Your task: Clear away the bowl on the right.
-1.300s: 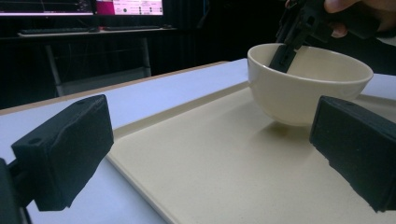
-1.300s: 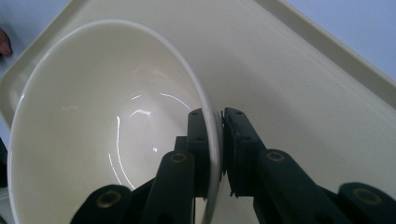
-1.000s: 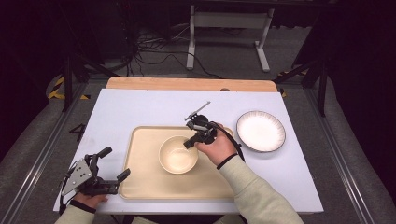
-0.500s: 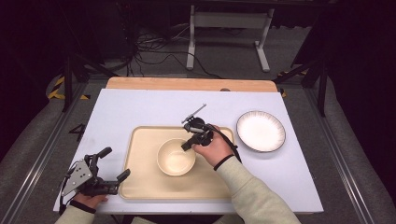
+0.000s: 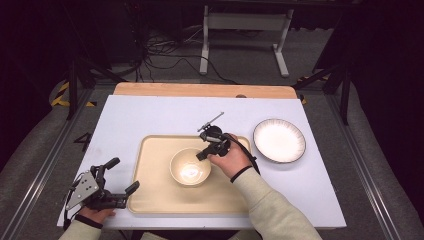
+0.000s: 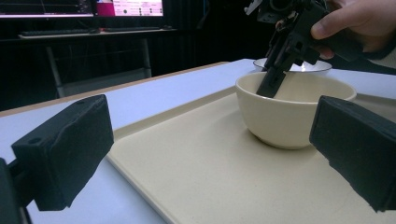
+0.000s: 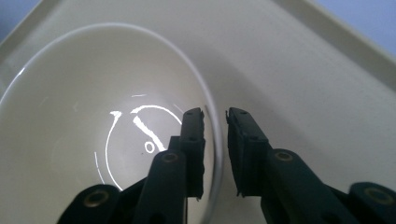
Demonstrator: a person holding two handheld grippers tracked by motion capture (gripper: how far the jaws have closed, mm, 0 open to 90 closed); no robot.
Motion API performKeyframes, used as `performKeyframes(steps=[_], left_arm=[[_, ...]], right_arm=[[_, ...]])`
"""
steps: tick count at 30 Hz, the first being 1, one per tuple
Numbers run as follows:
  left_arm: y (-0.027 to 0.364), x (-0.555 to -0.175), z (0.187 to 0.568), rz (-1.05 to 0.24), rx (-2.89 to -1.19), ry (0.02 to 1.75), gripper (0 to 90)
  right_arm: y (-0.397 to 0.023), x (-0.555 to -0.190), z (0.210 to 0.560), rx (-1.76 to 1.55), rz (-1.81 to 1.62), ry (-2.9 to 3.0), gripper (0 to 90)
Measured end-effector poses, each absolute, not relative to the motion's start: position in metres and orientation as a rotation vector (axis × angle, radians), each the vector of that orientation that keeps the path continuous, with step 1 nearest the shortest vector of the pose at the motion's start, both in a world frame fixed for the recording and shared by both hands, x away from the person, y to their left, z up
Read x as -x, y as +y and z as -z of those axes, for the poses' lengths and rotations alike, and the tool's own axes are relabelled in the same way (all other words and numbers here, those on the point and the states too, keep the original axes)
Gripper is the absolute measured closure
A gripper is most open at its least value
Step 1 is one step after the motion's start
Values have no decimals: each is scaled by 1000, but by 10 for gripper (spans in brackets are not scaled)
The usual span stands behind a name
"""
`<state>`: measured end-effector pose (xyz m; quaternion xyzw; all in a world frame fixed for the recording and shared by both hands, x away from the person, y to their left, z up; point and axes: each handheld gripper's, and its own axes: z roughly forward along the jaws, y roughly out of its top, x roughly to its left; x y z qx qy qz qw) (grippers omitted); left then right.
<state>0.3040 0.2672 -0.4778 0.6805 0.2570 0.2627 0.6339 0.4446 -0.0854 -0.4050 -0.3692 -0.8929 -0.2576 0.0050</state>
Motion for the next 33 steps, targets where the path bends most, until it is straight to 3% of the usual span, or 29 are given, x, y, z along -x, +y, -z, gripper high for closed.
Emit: performKeyframes(steps=[13, 24, 33], left_arm=[[267, -304, 478, -601, -1555, 587, 2], [267, -304, 478, -602, -1553, 588, 2], [267, -304, 478, -600, -1556, 589, 2]], right_arm=[[-97, -435, 386, 1130, 972, -2807, 526], [-105, -415, 364, 960, 1147, -2904, 464], [-122, -397, 350, 882, 1328, -2956, 349]])
